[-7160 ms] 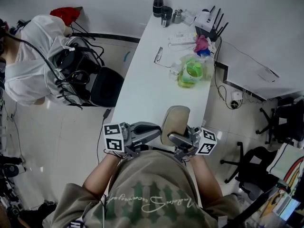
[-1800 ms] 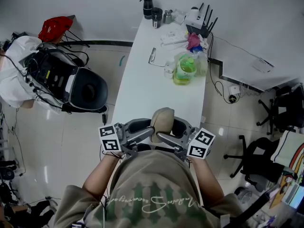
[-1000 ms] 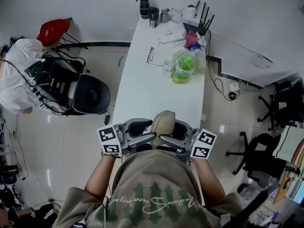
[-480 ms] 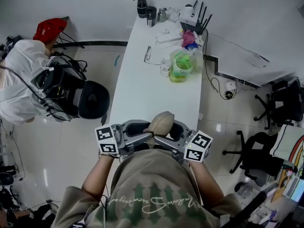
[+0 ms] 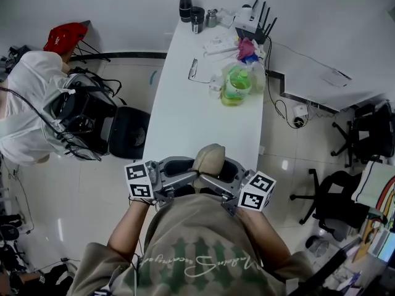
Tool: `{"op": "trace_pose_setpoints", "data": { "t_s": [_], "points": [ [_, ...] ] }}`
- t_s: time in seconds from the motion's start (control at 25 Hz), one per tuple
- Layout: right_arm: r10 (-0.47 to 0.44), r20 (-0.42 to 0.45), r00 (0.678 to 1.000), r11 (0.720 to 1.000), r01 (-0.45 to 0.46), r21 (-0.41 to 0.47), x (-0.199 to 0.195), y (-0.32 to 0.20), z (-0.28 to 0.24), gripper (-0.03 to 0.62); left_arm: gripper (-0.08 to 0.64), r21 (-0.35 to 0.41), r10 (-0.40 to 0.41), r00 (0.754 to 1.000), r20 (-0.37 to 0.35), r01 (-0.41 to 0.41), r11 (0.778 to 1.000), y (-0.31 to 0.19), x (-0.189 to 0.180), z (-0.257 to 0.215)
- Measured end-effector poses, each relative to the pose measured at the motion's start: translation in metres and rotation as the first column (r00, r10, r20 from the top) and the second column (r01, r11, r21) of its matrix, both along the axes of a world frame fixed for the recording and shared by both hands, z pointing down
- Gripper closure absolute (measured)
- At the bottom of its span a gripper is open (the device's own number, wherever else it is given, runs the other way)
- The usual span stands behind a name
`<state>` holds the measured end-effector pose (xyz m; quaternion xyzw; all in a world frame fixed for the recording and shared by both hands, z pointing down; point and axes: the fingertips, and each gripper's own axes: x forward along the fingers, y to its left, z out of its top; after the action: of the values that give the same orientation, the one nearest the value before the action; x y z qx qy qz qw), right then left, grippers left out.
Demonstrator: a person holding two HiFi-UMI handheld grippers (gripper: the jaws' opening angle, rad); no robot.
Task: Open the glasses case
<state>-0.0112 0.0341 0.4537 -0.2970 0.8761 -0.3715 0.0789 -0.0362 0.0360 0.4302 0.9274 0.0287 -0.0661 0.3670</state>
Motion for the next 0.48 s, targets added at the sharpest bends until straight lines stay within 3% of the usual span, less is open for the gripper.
{"op": "trace_pose_setpoints", "data": {
  "t_s": [0.08, 0.16, 0.36, 0.48],
  "points": [
    [-0.044, -0.011, 0.999, 0.999, 0.044, 0.024, 0.0, 0.004, -0.002, 0.259, 0.41, 0.019, 0.03, 1.0, 0.004, -0.03, 0.999, 0.003, -0.001, -0.002],
    [-0.063, 0.036, 0.997, 0.998, 0.062, 0.012, 0.001, 0.004, -0.007, 0.259, 0.411, -0.007, 0.038, 0.999, -0.003, -0.039, 0.999, 0.002, -0.001, -0.005],
    [-0.049, 0.155, 0.987, 0.998, 0.053, -0.023, 0.01, -0.001, -0.01, 0.259, 0.411, -0.055, 0.053, 0.999, 0.004, -0.052, 0.997, -0.006, 0.005, -0.007],
    [-0.013, 0.143, 0.99, 0.999, 0.019, -0.035, 0.015, -0.016, -0.002, 0.258, 0.411, -0.022, 0.031, 0.998, 0.058, -0.03, 0.999, -0.02, 0.012, -0.001]
  ]
}}
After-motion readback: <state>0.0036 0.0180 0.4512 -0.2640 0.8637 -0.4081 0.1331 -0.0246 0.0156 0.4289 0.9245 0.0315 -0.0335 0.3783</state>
